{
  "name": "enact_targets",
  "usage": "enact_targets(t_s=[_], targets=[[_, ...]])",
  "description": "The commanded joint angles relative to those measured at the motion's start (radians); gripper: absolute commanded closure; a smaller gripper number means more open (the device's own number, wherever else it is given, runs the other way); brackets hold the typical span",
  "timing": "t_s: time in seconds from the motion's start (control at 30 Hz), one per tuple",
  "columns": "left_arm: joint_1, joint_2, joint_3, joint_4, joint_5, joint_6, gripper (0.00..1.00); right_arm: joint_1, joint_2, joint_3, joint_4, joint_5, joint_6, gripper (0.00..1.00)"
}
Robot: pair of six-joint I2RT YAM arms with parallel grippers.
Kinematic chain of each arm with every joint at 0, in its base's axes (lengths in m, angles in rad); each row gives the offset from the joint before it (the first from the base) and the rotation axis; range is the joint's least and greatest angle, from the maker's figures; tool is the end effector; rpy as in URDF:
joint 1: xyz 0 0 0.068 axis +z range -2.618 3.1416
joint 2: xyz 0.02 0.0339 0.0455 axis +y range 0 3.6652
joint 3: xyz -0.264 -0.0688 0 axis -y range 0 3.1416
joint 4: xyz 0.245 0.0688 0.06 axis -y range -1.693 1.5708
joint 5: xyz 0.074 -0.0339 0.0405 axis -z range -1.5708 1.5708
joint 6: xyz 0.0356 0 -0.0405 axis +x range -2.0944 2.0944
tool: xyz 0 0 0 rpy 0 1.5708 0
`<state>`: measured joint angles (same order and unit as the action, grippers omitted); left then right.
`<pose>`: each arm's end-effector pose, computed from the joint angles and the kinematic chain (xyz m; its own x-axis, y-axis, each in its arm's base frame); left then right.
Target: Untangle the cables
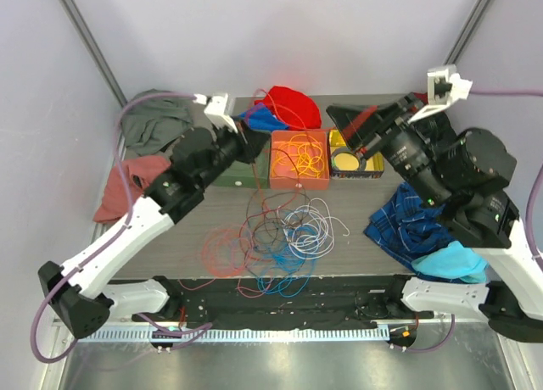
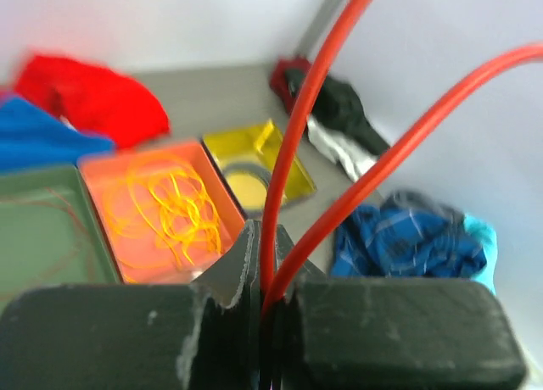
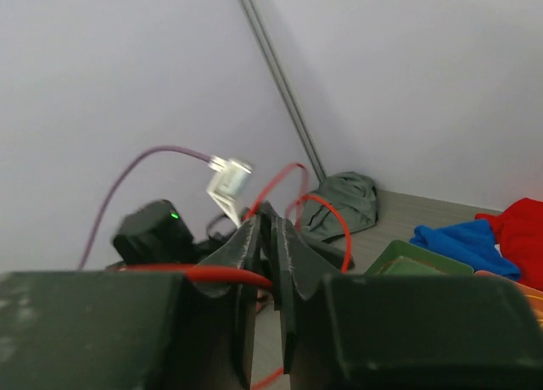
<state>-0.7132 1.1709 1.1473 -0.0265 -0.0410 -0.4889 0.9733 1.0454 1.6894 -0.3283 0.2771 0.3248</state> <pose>0.2074 -0.1775 0.4054 -0.3259 -0.3385 -0.8827 0.5320 0.7061 -0.4673 0.0927 0.1189 0.5706 -0.0415 0.4846 -0.8738 -0.6707 0.6347 0.3838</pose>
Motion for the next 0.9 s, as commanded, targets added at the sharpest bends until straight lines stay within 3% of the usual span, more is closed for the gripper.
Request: enact_targets(t_s=[0.0, 0.3, 0.47, 0.87], targets=[[-0.002, -0.053, 0.298, -0.271, -0.141, 0.096, 1.00, 0.004, -0.093, -0.157, 0.104, 0.073, -0.006, 0.76], [-0.002, 0.045, 0.742, -0.522, -0.249, 0.141, 1.00, 0.004, -0.237, -0.436, 0.074, 0.114, 0.068, 0.70], [-0.002, 0.101, 0.905, -0.575, -0.281, 0.158, 1.00, 0.004, -0.265, -0.580, 0.037, 0.128, 0.102, 0.39], [-0.002, 0.180, 1.039, -0.544, -0.183, 0.116, 1.00, 0.011, -0.108, -0.818, 0.340, -0.145, 0.194, 0.12]])
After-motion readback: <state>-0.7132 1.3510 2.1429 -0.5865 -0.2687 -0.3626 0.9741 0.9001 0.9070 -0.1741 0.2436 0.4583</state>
